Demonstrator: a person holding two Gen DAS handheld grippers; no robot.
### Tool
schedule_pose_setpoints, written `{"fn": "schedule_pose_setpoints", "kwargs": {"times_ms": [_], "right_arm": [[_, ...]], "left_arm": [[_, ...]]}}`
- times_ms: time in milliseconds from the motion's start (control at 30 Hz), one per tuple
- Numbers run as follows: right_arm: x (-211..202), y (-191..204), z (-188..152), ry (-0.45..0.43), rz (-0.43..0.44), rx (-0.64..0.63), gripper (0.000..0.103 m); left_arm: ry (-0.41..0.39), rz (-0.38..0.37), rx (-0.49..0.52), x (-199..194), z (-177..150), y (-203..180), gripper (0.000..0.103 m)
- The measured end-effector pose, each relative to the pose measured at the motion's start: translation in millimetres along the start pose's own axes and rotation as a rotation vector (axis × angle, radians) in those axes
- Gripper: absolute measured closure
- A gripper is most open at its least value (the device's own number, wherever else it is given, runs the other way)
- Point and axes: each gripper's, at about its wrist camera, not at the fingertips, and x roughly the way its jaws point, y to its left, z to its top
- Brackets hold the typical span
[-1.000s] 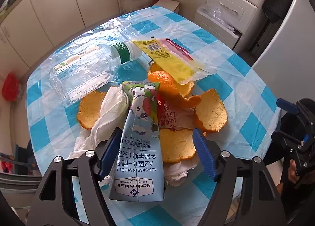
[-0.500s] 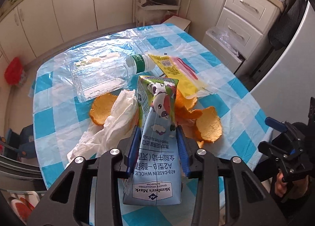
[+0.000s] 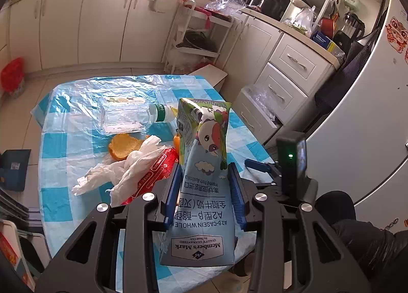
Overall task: Collect trash
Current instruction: 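Lift the milk carton with the left tool while the right tool grasps an orange peel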
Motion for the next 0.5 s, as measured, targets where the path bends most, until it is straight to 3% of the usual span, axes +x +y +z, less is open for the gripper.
{"fn": "schedule_pose_setpoints", "kwargs": {"times_ms": [100, 200, 233, 333, 500], "right_arm": [[0.4, 15.3, 4.2, -0.004, 0.01, -0.087, 0.023], [0.4, 26.5, 0.7, 0.007, 0.063, -0.147, 0.046], [-1.2, 28.7, -1.8, 0.004, 0.096, -0.158, 0.066], [-7.2, 22.5, -5.0, 0.007, 0.103, -0.126, 0.094], [-30.8, -4.6, -8.3, -0.022, 0.141, -0.032, 0.098]], "left_arm": [[-0.014, -0.008, -0.019, -5.9, -7.6, 0.3, 0.068], [-0.022, -0.013, -0.039, -9.5, -14.0, 3.8, 0.068], [-0.023, -0.015, -0.048, -10.8, -15.4, 4.9, 0.068], [-0.029, -0.015, -0.066, -13.2, -20.4, 7.8, 0.068], [-0.04, -0.021, -0.089, -15.6, -27.1, 8.4, 0.068]]}}
